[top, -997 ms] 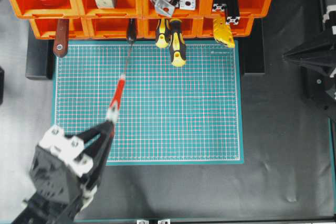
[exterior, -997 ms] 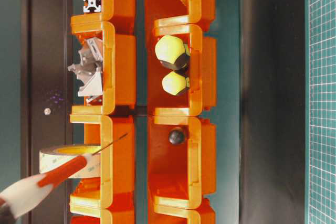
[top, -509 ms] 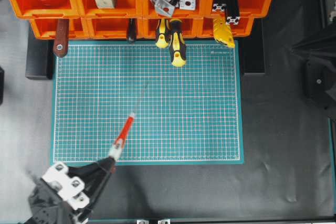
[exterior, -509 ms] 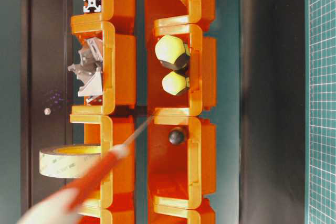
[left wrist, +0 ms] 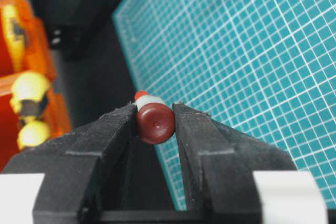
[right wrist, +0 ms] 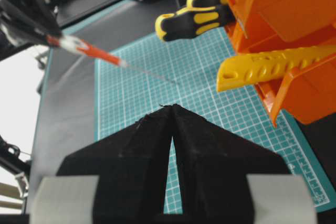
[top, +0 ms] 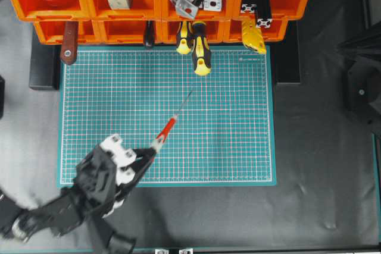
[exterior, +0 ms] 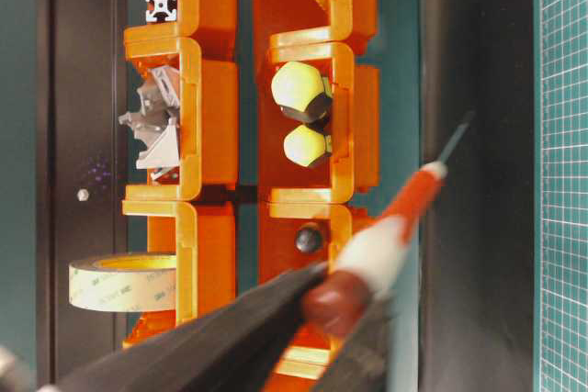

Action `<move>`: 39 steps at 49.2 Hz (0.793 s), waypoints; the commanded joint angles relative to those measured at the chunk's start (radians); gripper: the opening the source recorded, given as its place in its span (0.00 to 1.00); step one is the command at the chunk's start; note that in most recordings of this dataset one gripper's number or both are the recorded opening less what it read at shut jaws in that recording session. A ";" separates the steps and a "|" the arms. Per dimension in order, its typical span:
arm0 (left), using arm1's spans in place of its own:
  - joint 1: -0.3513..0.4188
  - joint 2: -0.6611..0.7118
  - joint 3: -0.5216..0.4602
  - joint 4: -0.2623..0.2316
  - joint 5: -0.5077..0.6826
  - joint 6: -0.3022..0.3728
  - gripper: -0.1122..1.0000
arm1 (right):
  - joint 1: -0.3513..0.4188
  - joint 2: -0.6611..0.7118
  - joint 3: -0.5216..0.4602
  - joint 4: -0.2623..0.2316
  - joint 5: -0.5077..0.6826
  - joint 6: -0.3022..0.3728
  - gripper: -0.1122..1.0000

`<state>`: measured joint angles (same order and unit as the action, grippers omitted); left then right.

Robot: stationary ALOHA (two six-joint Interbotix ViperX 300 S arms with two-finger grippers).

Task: Pick red screwdriver from container rack with left arm.
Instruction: 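Lower the red screwdriver onto the mat with the left gripper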

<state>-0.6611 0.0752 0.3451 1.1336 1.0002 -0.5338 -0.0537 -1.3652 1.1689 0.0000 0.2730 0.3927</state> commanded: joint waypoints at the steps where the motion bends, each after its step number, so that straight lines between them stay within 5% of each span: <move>1: 0.049 -0.034 0.011 0.006 -0.052 -0.003 0.32 | -0.008 0.003 -0.031 0.002 0.005 0.002 0.10; 15: 0.110 -0.032 0.021 0.006 -0.160 -0.032 0.32 | -0.009 -0.008 -0.041 0.002 0.011 0.002 0.10; 39: 0.124 -0.015 0.048 0.006 -0.173 -0.038 0.32 | -0.009 -0.014 -0.048 0.000 0.012 0.002 0.10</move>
<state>-0.5492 0.0752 0.3958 1.1351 0.8283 -0.5676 -0.0598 -1.3852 1.1582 0.0000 0.2838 0.3958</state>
